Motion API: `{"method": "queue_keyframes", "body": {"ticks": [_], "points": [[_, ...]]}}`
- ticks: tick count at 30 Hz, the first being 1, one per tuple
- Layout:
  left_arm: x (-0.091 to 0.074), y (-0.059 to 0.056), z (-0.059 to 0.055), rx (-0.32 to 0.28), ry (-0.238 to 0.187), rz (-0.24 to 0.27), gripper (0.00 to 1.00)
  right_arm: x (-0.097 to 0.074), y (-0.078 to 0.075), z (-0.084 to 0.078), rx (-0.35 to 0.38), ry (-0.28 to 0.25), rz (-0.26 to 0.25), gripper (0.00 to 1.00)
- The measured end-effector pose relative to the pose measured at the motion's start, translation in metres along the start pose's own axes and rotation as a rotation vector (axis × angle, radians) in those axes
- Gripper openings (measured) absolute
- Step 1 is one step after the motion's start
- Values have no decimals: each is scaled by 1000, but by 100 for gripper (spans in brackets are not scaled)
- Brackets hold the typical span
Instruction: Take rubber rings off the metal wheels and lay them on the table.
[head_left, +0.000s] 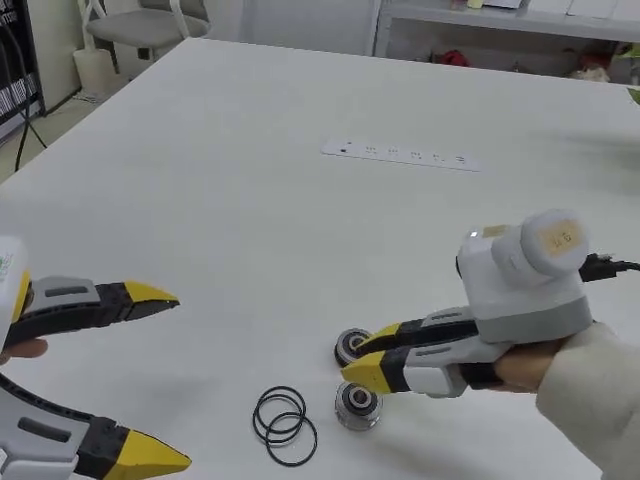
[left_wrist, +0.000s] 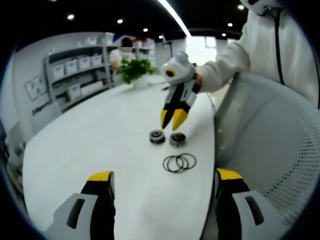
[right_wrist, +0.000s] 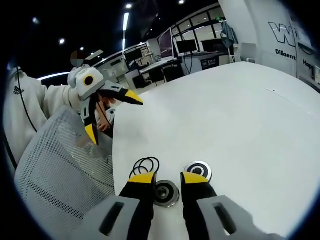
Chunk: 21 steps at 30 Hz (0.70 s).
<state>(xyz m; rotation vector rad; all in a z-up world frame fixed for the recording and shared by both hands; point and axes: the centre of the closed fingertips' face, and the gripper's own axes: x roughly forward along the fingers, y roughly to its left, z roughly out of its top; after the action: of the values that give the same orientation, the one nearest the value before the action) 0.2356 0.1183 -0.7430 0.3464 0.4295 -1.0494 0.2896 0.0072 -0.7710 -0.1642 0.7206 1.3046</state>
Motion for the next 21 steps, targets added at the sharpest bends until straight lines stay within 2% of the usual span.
{"method": "queue_keyframes", "body": {"ticks": [12, 21], "points": [[5, 7, 17, 30, -13, -17, 84, -21, -15, -8, -9, -24, -41, 23], [11, 11, 31, 44, -27, -30, 83, -28, -23, -13, 2, -33, -68, 24]]}}
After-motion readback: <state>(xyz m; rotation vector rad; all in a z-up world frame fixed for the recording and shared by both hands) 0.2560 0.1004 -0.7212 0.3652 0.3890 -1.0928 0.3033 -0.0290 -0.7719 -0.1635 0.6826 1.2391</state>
